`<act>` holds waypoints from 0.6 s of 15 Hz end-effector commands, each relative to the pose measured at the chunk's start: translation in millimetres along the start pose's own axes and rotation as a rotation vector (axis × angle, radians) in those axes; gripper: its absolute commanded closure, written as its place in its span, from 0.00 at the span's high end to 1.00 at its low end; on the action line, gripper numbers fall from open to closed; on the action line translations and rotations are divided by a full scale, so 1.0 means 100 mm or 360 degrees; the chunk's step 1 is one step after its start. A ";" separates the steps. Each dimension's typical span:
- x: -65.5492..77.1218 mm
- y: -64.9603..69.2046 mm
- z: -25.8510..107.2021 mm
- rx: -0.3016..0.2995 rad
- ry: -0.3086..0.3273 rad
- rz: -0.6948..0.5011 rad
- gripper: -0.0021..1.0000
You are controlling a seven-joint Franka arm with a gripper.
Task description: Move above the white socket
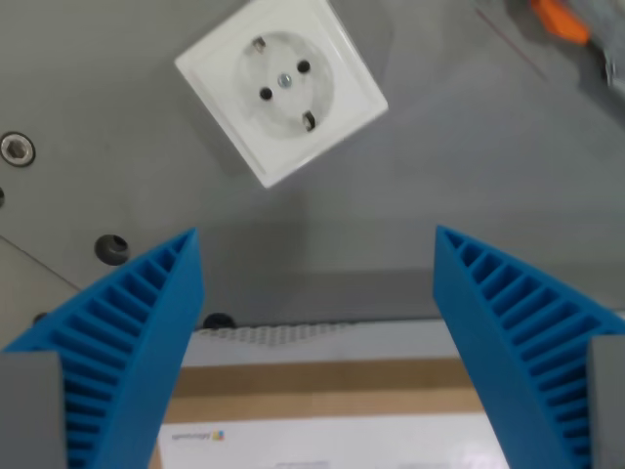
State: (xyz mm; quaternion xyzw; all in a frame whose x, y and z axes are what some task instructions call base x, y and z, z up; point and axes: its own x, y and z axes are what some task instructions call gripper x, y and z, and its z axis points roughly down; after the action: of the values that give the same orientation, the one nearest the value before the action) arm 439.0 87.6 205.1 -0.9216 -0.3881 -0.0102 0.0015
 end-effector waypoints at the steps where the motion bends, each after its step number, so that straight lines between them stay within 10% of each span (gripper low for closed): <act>1: 0.11 0.03 0.05 0.0120 0.0092 -0.0579 1.00; 9: 0.25 0.00 0.17 0.0127 0.0133 -0.0846 1.00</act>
State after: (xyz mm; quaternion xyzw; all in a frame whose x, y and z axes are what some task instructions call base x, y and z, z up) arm 449.2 103.0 190.3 -0.8613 -0.5078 -0.0151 0.0030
